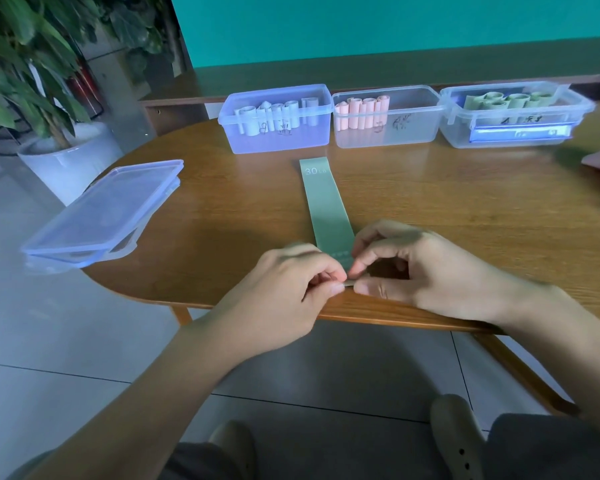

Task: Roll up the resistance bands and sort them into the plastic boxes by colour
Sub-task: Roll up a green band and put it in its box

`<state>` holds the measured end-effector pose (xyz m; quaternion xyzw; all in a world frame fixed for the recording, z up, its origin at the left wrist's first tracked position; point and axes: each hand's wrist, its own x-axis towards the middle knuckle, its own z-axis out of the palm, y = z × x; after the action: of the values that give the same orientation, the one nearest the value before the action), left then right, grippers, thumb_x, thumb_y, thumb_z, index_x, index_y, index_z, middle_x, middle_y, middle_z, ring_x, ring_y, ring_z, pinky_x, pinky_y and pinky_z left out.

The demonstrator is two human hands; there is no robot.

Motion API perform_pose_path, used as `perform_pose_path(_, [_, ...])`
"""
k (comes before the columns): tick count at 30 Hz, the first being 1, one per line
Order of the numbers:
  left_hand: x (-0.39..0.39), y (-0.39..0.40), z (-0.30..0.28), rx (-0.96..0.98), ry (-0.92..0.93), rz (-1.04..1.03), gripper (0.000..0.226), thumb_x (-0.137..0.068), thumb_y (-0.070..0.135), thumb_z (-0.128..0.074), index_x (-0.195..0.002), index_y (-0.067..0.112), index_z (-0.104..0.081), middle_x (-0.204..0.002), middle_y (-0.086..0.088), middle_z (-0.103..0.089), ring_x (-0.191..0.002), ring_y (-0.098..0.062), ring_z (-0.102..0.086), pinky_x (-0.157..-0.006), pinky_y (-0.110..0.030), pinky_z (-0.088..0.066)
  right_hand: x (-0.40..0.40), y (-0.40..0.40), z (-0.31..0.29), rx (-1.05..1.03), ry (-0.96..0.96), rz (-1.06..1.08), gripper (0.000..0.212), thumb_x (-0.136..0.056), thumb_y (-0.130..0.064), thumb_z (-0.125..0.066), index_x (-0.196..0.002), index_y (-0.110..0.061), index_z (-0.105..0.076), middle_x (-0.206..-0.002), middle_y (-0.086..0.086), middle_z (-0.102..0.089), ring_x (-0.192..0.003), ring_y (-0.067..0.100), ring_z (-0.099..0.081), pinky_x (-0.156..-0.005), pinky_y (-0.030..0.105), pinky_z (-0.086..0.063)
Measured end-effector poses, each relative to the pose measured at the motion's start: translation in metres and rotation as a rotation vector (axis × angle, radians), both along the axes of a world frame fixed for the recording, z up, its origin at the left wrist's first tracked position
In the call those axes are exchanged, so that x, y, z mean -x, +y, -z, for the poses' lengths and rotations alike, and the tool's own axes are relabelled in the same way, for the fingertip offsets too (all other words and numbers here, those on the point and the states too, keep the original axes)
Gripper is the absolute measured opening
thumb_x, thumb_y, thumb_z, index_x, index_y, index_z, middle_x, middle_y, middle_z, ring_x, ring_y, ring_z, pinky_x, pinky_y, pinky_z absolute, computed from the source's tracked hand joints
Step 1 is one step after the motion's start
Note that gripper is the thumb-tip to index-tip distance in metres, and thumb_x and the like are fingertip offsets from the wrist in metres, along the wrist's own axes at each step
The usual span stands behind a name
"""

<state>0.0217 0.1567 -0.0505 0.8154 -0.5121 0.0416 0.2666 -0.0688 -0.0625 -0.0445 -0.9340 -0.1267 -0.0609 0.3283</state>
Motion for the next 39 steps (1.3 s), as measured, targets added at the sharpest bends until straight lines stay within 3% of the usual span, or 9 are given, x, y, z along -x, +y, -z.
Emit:
perform_pose_path(6, [0.001,-0.004,0.001,0.021,-0.002,-0.030,0.014,-0.094,0.032,-0.066,-0.099,0.023,-0.075,-0.094,0.015,-0.061,-0.085,-0.001,-0.059,-0.075,-0.010,-0.046,-0.004,0.002,0.007,0.012,-0.108,0.035,0.010,-0.090,-0.028,-0.074,-0.098,-0.027,-0.078,-0.111,-0.009,-0.058,-0.106,0.007,-0.060,-0.092,0.014,-0.042])
perform_pose_path(10, [-0.001,-0.007,0.004,0.055,-0.074,-0.069,0.015,-0.099,0.021,-0.061,-0.099,0.018,-0.076,-0.097,0.007,-0.063,-0.088,-0.007,-0.060,-0.078,-0.023,-0.052,-0.006,0.003,0.008,0.028,-0.147,0.061,0.011,-0.093,-0.029,-0.068,-0.098,-0.025,-0.077,-0.105,-0.008,-0.058,-0.097,0.009,-0.061,-0.085,0.017,-0.045])
perform_pose_path(14, [0.000,-0.007,0.008,0.073,-0.156,-0.070,0.012,-0.098,0.016,-0.062,-0.099,0.014,-0.074,-0.093,-0.001,-0.066,-0.083,-0.015,-0.063,-0.070,-0.034,-0.056,-0.007,0.006,0.008,0.053,-0.164,0.057,0.009,-0.095,-0.025,-0.069,-0.099,-0.024,-0.077,-0.093,-0.012,-0.064,-0.086,0.007,-0.061,-0.076,0.018,-0.046])
perform_pose_path(21, [0.001,-0.005,0.011,0.067,-0.177,-0.040,0.012,-0.101,0.022,-0.058,-0.098,0.016,-0.068,-0.097,0.002,-0.059,-0.088,-0.013,-0.058,-0.075,-0.026,-0.051,-0.010,0.008,0.005,-0.090,-0.069,0.152,0.008,-0.091,-0.028,-0.074,-0.085,-0.025,-0.069,-0.073,-0.010,-0.065,-0.066,0.010,-0.057,-0.062,0.017,-0.043])
perform_pose_path(24, [0.000,-0.005,0.012,0.087,-0.148,-0.045,0.017,-0.097,0.031,-0.064,-0.099,0.015,-0.071,-0.099,0.004,-0.059,-0.091,-0.009,-0.058,-0.080,-0.020,-0.048,-0.012,0.008,0.008,-0.051,-0.103,0.187,0.008,-0.090,-0.030,-0.074,-0.086,-0.025,-0.070,-0.075,-0.012,-0.065,-0.071,0.008,-0.058,-0.064,0.014,-0.041])
perform_pose_path(27, [-0.001,-0.005,0.011,0.084,-0.151,-0.053,0.018,-0.096,0.030,-0.064,-0.100,0.015,-0.074,-0.097,0.005,-0.061,-0.090,-0.008,-0.058,-0.080,-0.019,-0.048,-0.011,0.008,0.011,-0.004,-0.225,0.140,0.003,-0.092,-0.023,-0.074,-0.091,-0.021,-0.072,-0.087,-0.013,-0.065,-0.083,0.005,-0.059,-0.075,0.011,-0.041])
perform_pose_path(30, [0.000,-0.006,0.009,0.079,-0.173,-0.055,0.024,-0.098,0.031,-0.058,-0.099,0.015,-0.076,-0.094,0.003,-0.062,-0.088,-0.009,-0.059,-0.080,-0.017,-0.047,-0.009,0.002,0.013,0.074,-0.260,0.029,0.007,-0.096,-0.024,-0.068,-0.099,-0.019,-0.072,-0.096,-0.010,-0.063,-0.092,0.006,-0.061,-0.085,0.018,-0.045])
perform_pose_path(33, [0.000,-0.007,0.007,0.061,-0.210,-0.061,0.033,-0.099,0.032,-0.051,-0.097,0.013,-0.077,-0.094,0.000,-0.063,-0.088,-0.013,-0.061,-0.078,-0.026,-0.053,-0.009,-0.004,0.013,0.133,-0.259,0.003,0.016,-0.096,-0.031,-0.067,-0.106,-0.020,-0.073,-0.101,-0.011,-0.061,-0.096,0.005,-0.061,-0.089,0.023,-0.048])
perform_pose_path(39, [-0.001,-0.011,0.012,0.119,-0.203,-0.119,0.019,-0.096,0.024,-0.064,-0.098,0.012,-0.078,-0.098,-0.001,-0.061,-0.088,-0.013,-0.061,-0.077,-0.023,-0.054,-0.010,-0.004,0.015,0.144,-0.269,0.027,0.020,-0.099,-0.030,-0.061,-0.110,-0.020,-0.075,-0.102,-0.012,-0.059,-0.095,-0.001,-0.059,-0.089,0.013,-0.042])
